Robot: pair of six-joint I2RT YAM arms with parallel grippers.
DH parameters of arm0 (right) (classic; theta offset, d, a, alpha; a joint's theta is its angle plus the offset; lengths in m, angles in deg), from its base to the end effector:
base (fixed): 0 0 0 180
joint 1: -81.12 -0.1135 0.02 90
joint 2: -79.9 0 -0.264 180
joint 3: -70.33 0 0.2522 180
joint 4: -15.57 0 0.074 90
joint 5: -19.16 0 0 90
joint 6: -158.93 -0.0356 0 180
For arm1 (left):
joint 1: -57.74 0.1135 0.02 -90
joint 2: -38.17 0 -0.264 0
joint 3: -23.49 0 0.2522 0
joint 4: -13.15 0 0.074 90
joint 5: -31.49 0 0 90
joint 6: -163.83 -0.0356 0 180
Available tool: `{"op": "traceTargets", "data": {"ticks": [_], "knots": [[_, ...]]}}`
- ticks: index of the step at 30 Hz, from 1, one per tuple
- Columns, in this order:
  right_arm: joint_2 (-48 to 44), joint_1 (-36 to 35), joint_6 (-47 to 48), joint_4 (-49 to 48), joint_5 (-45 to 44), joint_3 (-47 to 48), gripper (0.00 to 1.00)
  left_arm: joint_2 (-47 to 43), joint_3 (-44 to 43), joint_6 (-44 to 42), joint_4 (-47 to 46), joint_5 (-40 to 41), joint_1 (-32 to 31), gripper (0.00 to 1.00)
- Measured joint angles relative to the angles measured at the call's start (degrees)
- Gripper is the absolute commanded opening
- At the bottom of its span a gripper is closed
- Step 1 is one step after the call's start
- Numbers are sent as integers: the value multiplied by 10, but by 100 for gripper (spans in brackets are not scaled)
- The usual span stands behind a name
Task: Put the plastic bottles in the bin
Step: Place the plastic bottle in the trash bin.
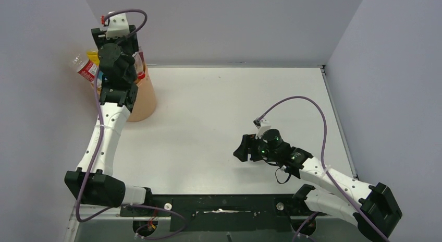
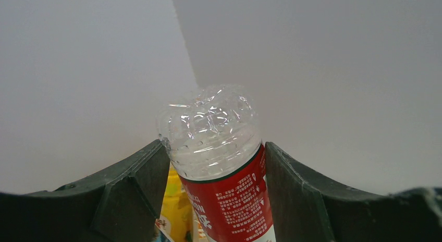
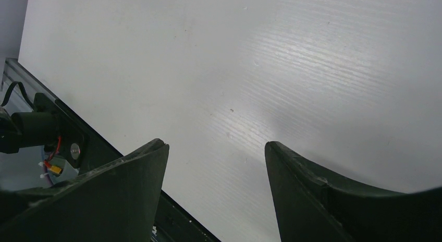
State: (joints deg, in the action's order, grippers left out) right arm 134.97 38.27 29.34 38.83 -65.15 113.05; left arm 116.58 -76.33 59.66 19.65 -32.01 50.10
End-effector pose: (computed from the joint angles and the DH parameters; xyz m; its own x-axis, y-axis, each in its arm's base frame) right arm 0.1473 0.1414 0.2123 -0.7979 0.1248 -0.5897 -0.2950 0.7723 0.5626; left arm 0.3035 -0.0247 0.4914 0.1718 0.1980 -0.9650 -0.3614 0.9240 0.1252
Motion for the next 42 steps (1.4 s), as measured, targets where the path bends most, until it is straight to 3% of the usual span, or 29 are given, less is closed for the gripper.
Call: {"op": "traceTargets", "data": {"ticks": [8, 22, 35, 42], "knots": [[0, 0, -2, -1, 6, -4, 70, 0, 63, -25, -112, 7, 50, 46], [-4, 0, -14, -5, 10, -19, 69, -8, 196, -30, -233, -15, 52, 45], [-27, 0, -15, -4, 9, -25, 70, -29, 243, -12, -244, -15, 54, 45], [-31, 0, -15, -4, 9, -26, 70, -42, 244, 4, -229, -15, 55, 53]]}}
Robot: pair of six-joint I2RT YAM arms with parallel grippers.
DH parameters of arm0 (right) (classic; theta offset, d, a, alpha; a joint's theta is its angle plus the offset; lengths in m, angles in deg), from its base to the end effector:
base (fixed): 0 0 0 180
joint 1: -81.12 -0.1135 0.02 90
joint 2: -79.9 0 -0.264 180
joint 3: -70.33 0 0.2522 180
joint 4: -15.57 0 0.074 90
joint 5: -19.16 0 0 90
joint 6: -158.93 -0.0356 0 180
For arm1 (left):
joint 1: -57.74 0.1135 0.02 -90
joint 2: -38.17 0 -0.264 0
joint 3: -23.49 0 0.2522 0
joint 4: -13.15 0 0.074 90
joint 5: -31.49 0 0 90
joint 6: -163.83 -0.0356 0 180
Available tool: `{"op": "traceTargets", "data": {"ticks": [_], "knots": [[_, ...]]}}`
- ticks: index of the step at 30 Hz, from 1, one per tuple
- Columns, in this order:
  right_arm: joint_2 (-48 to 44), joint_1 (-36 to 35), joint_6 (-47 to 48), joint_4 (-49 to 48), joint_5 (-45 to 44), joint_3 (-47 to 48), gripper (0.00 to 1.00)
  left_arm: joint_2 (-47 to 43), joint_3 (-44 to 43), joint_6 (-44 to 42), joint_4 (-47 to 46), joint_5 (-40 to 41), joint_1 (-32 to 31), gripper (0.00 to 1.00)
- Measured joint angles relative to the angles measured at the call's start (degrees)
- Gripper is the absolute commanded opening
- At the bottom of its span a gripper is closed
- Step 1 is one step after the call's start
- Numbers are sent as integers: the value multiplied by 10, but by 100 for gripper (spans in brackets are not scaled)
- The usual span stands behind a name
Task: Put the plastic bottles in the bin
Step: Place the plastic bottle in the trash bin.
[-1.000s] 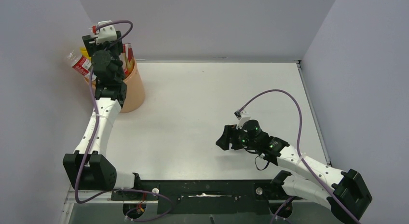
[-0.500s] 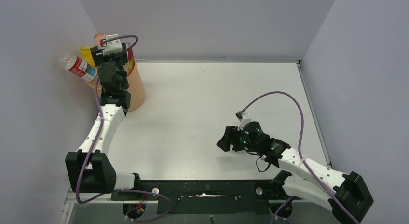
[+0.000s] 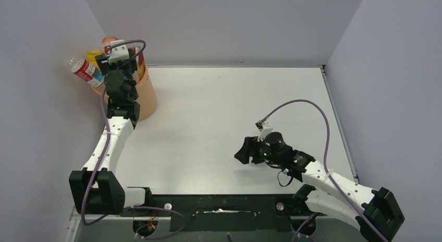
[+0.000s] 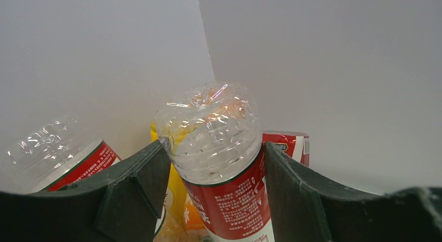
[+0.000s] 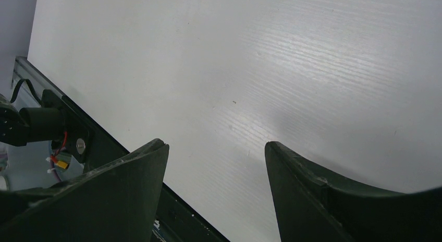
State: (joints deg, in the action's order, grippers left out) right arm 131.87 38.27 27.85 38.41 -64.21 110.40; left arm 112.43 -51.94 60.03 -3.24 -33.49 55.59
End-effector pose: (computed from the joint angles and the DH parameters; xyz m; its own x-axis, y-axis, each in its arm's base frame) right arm 0.1394 0.1350 0.2071 -0.8045 0.1440 -0.5762 -0.2871 0.7550 0.5896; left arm 0.3022 0.0037 0.4048 0.2048 0.2086 -0.9563 -0.4302 0.8968 0.1035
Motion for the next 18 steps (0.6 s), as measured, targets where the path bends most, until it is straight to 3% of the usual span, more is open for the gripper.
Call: {"op": "traceTargets", "data": {"ticks": [18], "knots": [[-5, 0, -3, 0, 0, -8, 71, -6, -1, 28, 23, 0, 0, 73]]}}
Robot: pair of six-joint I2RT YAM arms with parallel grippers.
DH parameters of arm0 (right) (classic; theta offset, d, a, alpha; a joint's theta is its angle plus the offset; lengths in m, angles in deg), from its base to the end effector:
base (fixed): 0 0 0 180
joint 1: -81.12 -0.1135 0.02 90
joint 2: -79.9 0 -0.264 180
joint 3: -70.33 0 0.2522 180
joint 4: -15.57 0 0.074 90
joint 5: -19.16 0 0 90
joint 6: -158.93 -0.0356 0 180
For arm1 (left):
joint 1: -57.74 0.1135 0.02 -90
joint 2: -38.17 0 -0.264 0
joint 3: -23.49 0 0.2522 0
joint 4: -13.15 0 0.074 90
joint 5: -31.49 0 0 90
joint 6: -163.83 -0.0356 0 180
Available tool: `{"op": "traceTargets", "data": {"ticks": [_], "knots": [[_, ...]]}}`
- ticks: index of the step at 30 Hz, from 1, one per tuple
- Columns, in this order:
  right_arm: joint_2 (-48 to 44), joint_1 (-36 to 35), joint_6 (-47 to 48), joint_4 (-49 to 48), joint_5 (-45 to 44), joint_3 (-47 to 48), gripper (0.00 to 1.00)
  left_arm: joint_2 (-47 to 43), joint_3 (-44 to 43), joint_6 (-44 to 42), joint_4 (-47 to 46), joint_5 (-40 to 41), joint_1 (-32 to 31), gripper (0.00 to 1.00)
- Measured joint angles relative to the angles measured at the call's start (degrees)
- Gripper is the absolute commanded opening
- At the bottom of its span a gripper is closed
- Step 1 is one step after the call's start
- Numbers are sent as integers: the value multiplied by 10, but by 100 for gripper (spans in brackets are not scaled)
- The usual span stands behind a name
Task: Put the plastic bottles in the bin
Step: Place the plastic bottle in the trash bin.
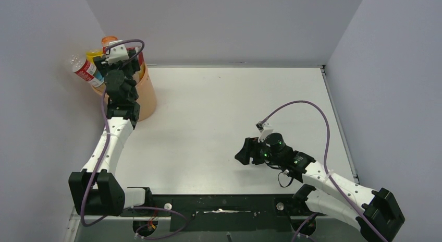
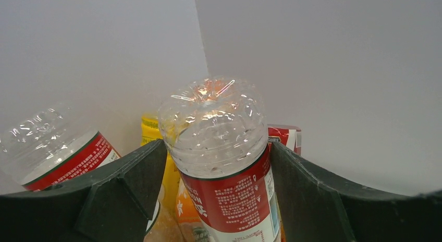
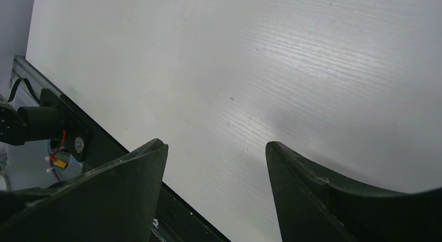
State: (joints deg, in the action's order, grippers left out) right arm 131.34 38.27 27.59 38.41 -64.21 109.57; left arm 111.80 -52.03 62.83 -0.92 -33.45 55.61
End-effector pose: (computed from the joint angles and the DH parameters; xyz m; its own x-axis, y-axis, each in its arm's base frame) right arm 0.1376 0.1332 0.2039 -0.8080 0.1454 -0.5709 -0.2812 0.7564 0.5906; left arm 0.3002 0.0039 0.4043 0.1985 0.1656 -0.9660 -0.4189 0.9054 0.0691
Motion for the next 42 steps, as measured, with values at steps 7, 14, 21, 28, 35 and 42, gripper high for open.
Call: {"op": "traceTargets", "data": {"ticks": [7, 14, 21, 28, 35, 42], "knots": [[0, 0, -2, 0, 0, -1, 72, -3, 0, 14, 19, 0, 0, 77], [0, 0, -2, 0, 0, -1, 72, -16, 0, 19, 29, 0, 0, 78], [0, 0, -4, 0, 0, -2, 73, -31, 0, 30, 33, 3, -4, 79], [0, 0, -7, -1, 0, -2, 75, -43, 0, 34, 38, 7, -4, 80], [0, 0, -8, -1, 0, -2, 75, -43, 0, 39, 47, 9, -4, 80], [0, 0, -10, -1, 0, -2, 78, -53, -2, 47, 69, 13, -7, 85]]}}
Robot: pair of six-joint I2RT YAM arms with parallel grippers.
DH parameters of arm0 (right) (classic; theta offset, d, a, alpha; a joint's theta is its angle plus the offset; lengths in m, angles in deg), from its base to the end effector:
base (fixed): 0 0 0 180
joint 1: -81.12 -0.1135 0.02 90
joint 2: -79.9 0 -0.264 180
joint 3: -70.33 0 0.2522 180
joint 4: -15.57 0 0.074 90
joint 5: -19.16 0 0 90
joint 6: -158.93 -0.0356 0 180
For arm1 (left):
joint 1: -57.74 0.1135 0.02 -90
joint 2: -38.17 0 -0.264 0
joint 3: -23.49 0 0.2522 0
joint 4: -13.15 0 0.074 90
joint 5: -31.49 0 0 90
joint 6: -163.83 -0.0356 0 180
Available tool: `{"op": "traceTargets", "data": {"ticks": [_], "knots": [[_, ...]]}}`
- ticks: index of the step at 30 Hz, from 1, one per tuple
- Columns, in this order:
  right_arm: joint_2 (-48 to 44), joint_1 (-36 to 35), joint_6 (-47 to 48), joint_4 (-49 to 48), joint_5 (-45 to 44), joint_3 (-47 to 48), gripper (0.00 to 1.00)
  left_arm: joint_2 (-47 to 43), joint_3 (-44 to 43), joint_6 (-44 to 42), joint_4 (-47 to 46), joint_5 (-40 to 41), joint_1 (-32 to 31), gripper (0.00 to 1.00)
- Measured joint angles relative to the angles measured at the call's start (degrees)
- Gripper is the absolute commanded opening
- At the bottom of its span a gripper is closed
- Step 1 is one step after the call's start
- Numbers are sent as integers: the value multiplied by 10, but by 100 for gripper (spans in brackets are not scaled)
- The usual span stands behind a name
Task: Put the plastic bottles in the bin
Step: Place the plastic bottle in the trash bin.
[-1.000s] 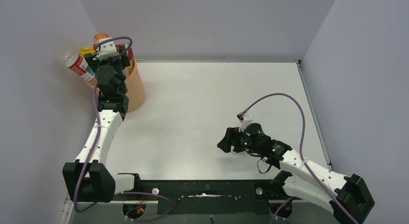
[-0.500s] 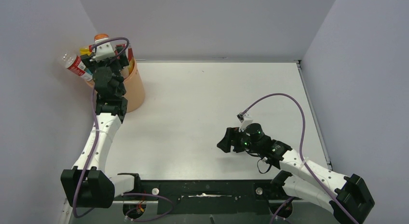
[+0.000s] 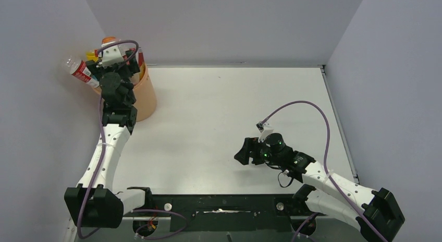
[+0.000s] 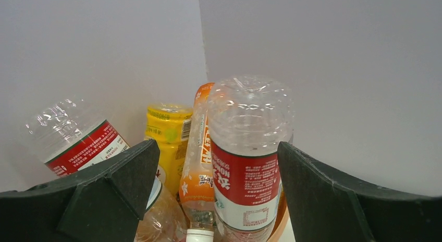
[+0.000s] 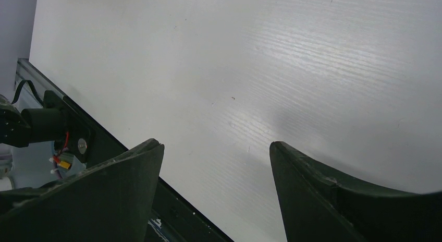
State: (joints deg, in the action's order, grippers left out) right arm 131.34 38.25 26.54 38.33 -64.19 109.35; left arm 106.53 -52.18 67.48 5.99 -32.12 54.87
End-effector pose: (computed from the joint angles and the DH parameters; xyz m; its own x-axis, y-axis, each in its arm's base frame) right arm 0.1373 0.1330 0.2027 -0.8142 0.1579 -0.5587 -0.2657 0.7544 0.6003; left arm 0.2758 0.0020 0.4174 0.2054 0.0889 -0.9746 -0.4102 0.9120 -0.0033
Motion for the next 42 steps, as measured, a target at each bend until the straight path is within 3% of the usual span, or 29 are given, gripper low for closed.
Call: {"op": "traceTargets", "data": {"ticks": [11, 14, 34, 42], "knots": [[0, -2, -2, -4, 0, 0, 90, -54, -28, 27, 35, -3, -5, 85], [0, -3, -2, -4, 0, 0, 98, -71, -32, 35, 49, -8, -5, 85], [0, -3, -3, -9, 0, -9, 98, -101, -77, 73, 137, -34, -5, 86], [0, -3, -3, -8, -2, -9, 98, -101, -150, 121, 239, -114, -5, 86]]}}
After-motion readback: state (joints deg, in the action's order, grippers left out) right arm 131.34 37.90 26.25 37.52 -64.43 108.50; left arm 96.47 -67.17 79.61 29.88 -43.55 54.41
